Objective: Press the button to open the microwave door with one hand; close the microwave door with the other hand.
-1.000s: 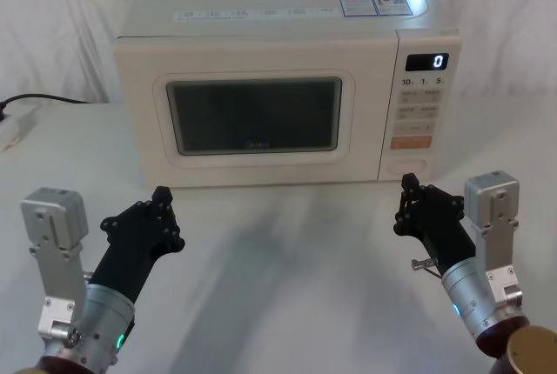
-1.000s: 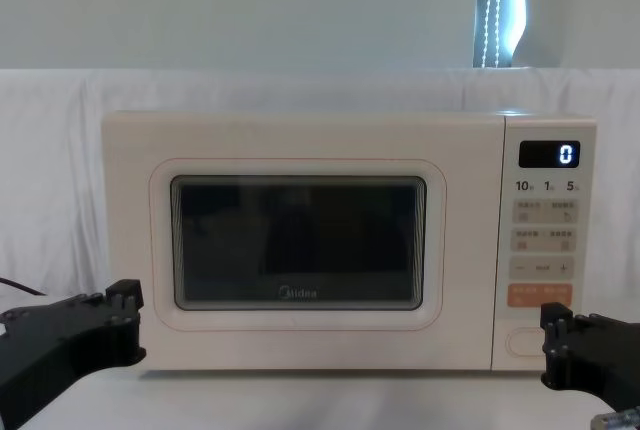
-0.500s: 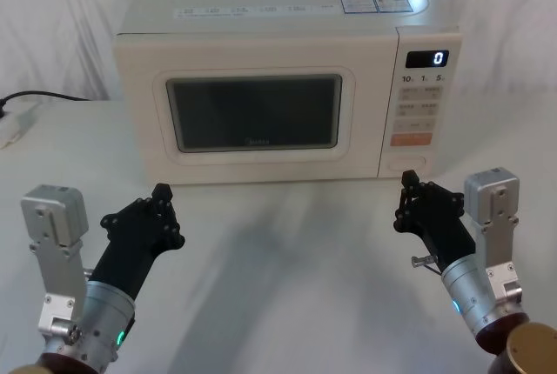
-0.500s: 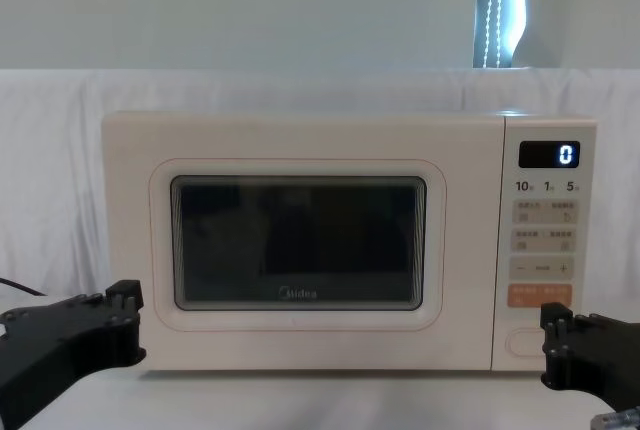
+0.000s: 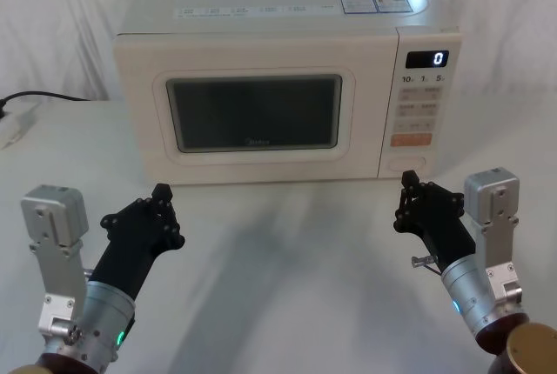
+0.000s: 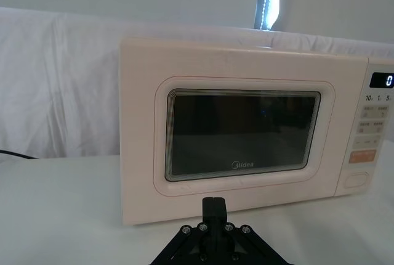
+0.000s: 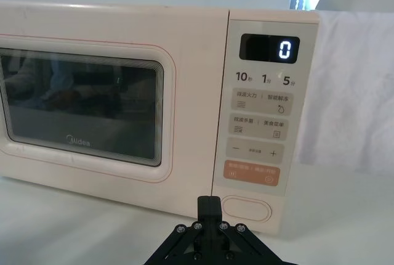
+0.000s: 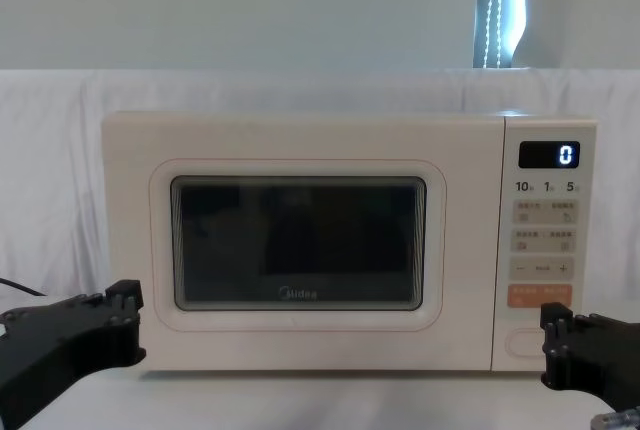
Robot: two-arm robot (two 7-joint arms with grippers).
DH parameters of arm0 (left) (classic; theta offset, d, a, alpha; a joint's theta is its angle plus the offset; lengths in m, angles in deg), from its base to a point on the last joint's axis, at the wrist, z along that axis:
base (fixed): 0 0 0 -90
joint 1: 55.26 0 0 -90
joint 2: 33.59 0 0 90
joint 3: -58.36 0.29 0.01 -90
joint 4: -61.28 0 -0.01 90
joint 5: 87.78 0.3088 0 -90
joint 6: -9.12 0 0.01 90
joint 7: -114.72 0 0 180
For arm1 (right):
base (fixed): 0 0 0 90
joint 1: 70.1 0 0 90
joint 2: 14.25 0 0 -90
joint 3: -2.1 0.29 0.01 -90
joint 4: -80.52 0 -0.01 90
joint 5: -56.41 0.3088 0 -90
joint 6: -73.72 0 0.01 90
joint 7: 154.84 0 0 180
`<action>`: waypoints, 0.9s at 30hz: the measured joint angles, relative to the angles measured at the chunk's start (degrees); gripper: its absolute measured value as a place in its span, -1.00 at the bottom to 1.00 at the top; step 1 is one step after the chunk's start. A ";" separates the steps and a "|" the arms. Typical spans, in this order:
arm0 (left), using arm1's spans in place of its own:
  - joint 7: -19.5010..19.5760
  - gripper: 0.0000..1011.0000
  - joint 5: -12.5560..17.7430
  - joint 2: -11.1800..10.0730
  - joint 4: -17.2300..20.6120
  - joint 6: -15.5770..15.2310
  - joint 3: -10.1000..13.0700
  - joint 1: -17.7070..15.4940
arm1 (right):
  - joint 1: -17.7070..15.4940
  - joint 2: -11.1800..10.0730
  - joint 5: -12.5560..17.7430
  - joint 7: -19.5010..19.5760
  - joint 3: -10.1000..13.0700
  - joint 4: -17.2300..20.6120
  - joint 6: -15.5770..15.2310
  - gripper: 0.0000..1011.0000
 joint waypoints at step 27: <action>0.00 -1.00 0.00 0.00 0.00 0.00 0.00 0.00 | 0.00 0.00 0.00 0.00 0.00 0.00 0.00 -0.75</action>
